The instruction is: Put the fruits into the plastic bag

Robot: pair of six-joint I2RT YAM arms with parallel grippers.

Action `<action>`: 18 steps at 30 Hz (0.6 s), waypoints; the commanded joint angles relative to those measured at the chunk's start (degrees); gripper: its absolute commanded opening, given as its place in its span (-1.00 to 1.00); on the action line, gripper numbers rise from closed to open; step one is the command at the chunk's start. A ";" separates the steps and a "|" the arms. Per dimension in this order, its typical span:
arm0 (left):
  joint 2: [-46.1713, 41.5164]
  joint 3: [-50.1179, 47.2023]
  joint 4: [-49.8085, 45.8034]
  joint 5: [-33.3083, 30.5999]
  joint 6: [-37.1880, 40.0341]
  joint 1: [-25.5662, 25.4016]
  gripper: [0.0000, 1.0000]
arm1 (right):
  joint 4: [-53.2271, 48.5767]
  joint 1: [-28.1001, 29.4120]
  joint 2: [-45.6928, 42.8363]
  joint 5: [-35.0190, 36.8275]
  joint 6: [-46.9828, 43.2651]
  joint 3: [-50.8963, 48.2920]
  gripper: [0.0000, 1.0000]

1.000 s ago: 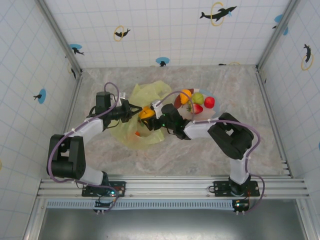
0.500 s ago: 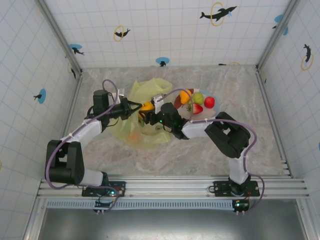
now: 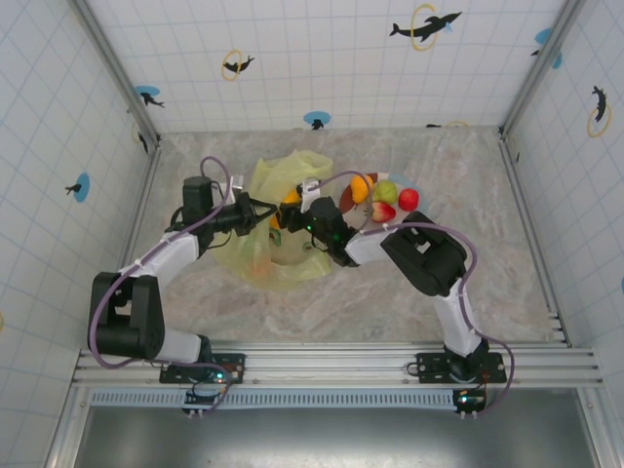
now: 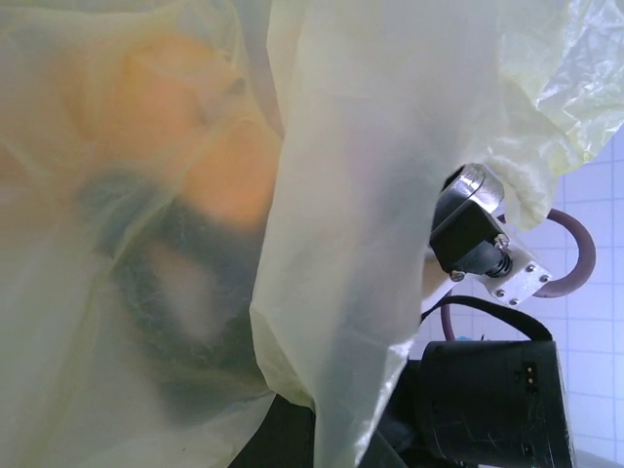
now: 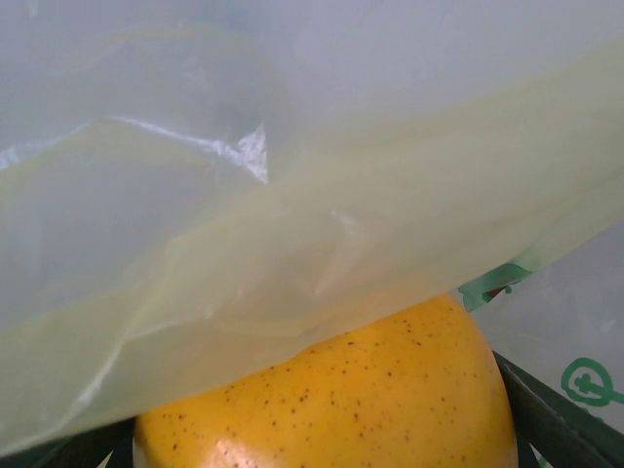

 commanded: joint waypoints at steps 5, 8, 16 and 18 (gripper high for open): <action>0.84 0.91 -1.37 -2.02 3.11 0.47 -1.00 | 4.77 0.12 4.41 5.10 2.37 5.28 0.39; 0.31 0.44 -0.93 -3.27 4.17 0.43 -1.00 | 4.46 0.27 5.96 6.40 3.96 7.15 0.41; 0.63 0.00 -0.99 -4.41 5.35 0.48 -1.00 | 6.52 -0.08 9.18 7.76 10.04 10.17 0.47; 0.90 0.18 -1.16 -4.34 5.35 0.47 -1.00 | 5.85 -0.05 10.86 7.72 11.04 11.70 0.51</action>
